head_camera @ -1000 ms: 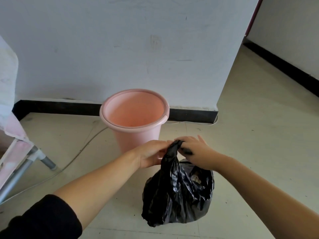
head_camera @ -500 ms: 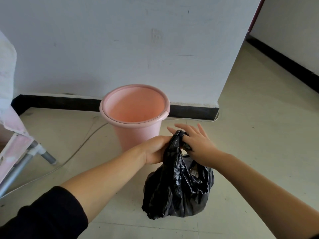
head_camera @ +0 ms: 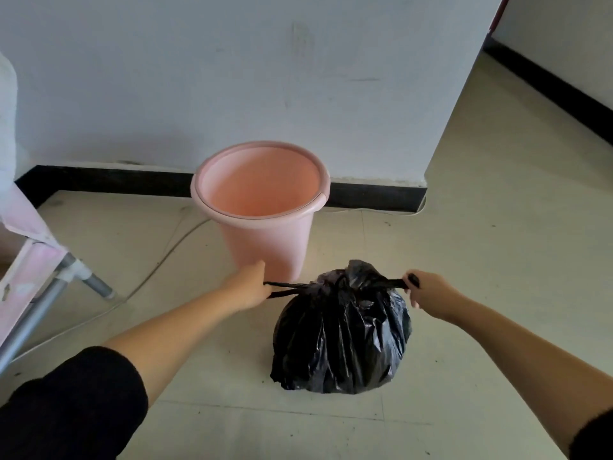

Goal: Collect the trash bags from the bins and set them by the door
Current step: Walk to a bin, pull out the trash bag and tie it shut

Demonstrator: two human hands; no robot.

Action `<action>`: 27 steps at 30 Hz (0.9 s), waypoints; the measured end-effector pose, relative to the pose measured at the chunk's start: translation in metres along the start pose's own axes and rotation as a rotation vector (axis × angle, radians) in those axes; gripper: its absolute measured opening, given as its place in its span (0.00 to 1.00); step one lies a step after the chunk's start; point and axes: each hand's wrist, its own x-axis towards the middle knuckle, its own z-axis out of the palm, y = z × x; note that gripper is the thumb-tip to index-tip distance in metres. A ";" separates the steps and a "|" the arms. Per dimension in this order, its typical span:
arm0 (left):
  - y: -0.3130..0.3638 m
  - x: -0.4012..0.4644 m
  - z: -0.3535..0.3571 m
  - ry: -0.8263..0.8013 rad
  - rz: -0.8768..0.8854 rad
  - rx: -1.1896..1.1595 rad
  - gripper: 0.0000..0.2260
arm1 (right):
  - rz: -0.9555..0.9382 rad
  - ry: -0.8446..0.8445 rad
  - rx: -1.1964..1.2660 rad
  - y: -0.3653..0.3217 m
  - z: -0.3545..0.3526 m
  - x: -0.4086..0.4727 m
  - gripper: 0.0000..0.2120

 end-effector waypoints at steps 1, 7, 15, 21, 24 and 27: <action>-0.009 -0.001 0.003 -0.024 -0.018 0.070 0.08 | 0.046 -0.091 -0.124 0.012 0.006 0.001 0.15; -0.048 -0.001 0.021 -0.100 -0.088 0.283 0.11 | 0.139 -0.254 -0.470 0.055 0.027 -0.004 0.18; -0.059 0.002 0.011 -0.062 -0.144 0.357 0.09 | 0.201 -0.229 -0.118 0.053 0.028 -0.002 0.18; 0.019 -0.007 -0.018 0.129 0.245 0.134 0.08 | 0.040 0.291 0.615 -0.014 0.006 0.005 0.12; 0.076 -0.024 -0.039 0.173 0.492 -0.255 0.07 | -0.020 0.263 0.873 -0.061 -0.006 0.000 0.11; 0.107 -0.036 -0.046 0.069 0.527 -0.405 0.12 | -0.035 0.205 0.917 -0.082 -0.013 -0.006 0.13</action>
